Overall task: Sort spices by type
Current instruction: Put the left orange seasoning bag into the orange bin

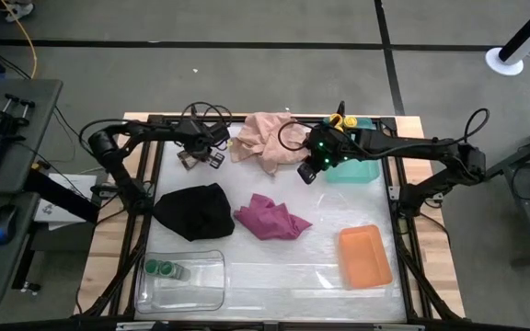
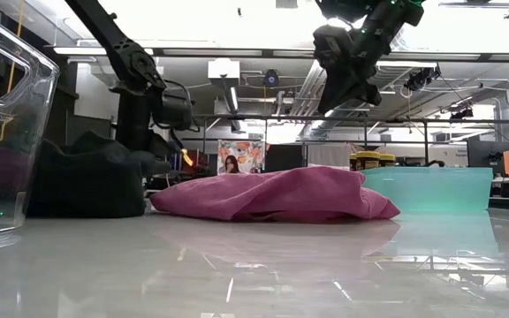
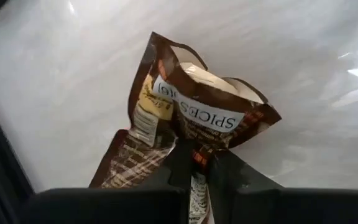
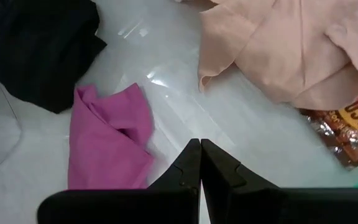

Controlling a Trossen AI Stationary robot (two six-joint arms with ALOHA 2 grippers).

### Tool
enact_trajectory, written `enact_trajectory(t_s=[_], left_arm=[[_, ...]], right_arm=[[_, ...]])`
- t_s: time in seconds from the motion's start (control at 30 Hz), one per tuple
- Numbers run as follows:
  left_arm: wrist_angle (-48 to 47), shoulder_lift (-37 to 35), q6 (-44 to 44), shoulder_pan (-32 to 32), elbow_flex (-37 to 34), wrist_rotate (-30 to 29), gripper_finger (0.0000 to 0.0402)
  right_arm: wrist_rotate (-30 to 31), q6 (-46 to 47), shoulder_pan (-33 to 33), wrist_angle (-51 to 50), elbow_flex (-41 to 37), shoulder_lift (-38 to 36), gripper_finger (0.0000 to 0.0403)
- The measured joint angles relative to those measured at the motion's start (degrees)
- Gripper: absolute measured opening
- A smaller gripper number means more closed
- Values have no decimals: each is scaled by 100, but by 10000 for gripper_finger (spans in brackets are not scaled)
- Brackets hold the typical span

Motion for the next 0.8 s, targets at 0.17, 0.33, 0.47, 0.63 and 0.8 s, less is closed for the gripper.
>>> enact_trajectory(t_s=[0.17,0.33,0.47,0.63,0.8], left_arm=[[169,-702,200,-89,-7,410,8],[774,-1852,333,-539,-5,1124,3],[1572,-2530,294,-1168,-3,1607,2],[2593,-2589,-244,-2106,-1,1959,1],[4065,-1984,-657,-3043,-1,2138,1]], right_arm=[[-43,263,118,-4,0,-11,0],[-246,744,403,-37,0,-122,0],[-270,1201,710,-292,0,-380,0],[-200,1597,1113,-1279,0,-656,0],[165,1799,1668,-2147,0,-773,0]])
